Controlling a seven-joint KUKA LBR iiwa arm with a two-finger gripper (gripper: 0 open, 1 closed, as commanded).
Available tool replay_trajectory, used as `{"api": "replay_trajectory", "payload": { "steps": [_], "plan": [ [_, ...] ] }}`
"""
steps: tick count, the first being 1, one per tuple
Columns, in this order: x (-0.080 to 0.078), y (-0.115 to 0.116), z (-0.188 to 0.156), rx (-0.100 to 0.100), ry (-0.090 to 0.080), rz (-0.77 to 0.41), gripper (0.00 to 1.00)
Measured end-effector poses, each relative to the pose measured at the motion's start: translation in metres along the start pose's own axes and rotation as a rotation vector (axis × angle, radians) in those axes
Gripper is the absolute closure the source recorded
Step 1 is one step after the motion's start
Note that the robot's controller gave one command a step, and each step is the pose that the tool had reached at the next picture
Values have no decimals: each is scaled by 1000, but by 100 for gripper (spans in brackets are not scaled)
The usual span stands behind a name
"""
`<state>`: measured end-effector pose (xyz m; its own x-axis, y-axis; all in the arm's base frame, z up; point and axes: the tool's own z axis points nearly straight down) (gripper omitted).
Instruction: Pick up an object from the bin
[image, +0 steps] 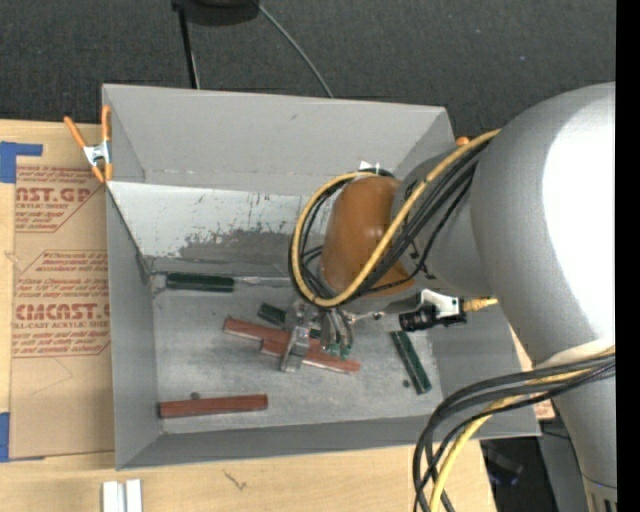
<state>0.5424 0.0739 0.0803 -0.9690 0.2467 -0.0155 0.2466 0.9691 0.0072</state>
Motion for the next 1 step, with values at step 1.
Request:
{"api": "replay_trajectory", "payload": {
  "steps": [1],
  "plan": [
    [3, -1, -15, 5, 14, 0, 100]
  ]
}}
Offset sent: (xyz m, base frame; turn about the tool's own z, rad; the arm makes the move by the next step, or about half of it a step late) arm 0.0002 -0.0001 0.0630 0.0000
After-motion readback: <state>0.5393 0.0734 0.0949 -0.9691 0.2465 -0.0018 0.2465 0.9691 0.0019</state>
